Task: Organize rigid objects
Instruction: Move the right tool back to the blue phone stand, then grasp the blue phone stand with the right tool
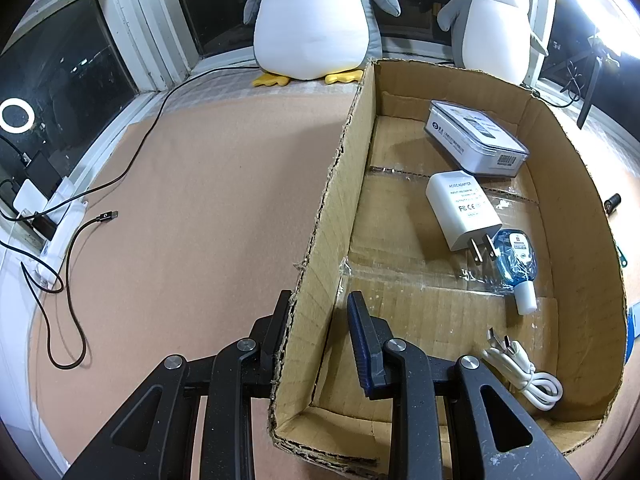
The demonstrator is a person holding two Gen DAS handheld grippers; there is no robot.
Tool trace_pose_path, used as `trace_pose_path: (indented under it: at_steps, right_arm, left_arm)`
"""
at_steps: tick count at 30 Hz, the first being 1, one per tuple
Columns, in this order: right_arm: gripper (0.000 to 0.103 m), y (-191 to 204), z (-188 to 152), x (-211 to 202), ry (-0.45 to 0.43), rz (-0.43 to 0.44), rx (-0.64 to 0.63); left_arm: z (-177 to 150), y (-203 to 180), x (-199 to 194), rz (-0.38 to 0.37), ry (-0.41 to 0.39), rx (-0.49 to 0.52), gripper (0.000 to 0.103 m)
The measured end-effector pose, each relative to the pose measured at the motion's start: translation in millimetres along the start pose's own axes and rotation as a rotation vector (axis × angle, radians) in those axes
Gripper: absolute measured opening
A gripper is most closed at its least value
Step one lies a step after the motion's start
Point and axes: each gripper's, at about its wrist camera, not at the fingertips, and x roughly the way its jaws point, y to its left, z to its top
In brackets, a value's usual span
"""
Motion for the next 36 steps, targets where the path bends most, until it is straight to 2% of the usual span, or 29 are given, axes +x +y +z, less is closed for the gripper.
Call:
trace_pose_path:
  at_steps: [4,9,13,15,20,26,31,36]
  right_arm:
    - [0.069,10.7,0.5,24.3,0.044,-0.109,-0.096]
    - [0.069,25.5,2.2,38.3,0.060,-0.156,-0.201]
    - [0.069,23.7,11.2,43.2,0.051,-0.160,-0.205]
    - [0.069,18.2,17.9,45.8,0.049,-0.165,-0.187]
    - [0.069,-5.1,33.0,52.7,0.052,-0.113,-0.077]
    - [0.068,-47.8,41.1,62.1,0.071,0.014,0.120]
    - [0.043,-66.0,45.6,60.8,0.081,0.024,0.195]
    - [0.033,-71.5,46.1,59.9,0.095,0.016,0.223]
  left_arm:
    - [0.1,0.5,0.2,-0.001,0.001,-0.001,0.029]
    - [-0.2,1.0,0.3,-0.002,0.002,-0.005,0.029]
    - [-0.3,1.0,0.3,-0.001,0.002,-0.004,0.029]
    - [-0.3,1.2,0.3,-0.002,0.001,-0.004,0.029]
    - [-0.3,1.1,0.3,-0.002,0.001,-0.004,0.029]
    - [-0.3,1.2,0.3,-0.002,0.001,-0.004,0.029]
    - [-0.3,1.3,0.4,-0.002,0.000,-0.005,0.029]
    - [-0.7,1.8,0.5,-0.003,-0.001,-0.006,0.029]
